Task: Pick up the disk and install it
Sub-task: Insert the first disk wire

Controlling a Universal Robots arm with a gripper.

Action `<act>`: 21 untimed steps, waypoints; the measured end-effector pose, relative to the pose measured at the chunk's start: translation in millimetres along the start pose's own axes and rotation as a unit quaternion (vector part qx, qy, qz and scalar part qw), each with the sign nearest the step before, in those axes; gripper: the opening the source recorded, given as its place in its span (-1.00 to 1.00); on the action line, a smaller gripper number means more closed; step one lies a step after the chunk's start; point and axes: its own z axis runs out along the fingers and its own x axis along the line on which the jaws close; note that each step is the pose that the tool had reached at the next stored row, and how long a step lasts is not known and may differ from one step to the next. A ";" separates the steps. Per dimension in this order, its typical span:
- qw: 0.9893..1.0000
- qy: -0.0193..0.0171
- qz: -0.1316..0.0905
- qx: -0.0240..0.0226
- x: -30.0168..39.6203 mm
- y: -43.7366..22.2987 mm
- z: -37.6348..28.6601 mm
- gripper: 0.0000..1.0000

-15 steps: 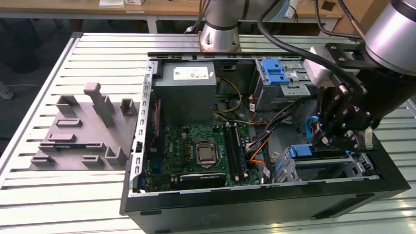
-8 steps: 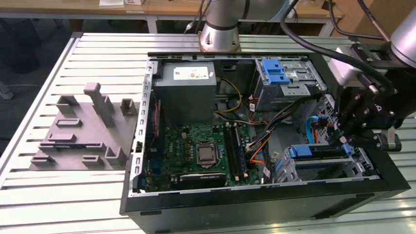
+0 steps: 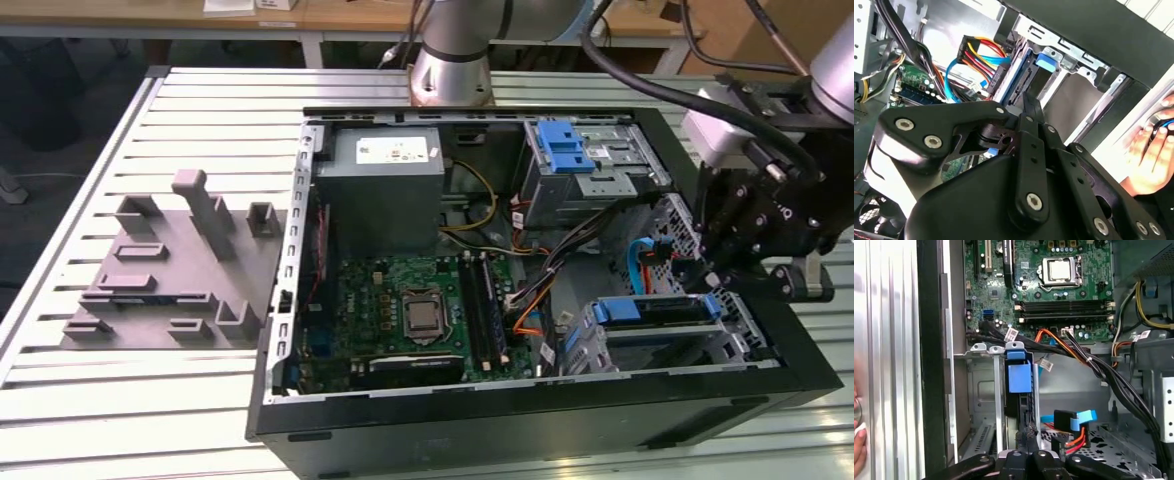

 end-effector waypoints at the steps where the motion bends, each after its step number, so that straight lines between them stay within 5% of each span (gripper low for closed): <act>1: 1.000 0.000 0.000 0.002 -1.0 0.1 -0.7 -0.79; 6: 1.000 0.000 0.000 0.012 -12.8 0.7 -5.1 -0.79; 10: 1.000 0.000 0.000 0.016 -21.7 1.1 -5.4 -0.79; 19: 1.000 0.002 0.000 0.017 -22.4 1.2 -5.3 -0.77; 21: 1.000 0.002 -0.003 0.018 -22.4 1.8 -5.2 -0.53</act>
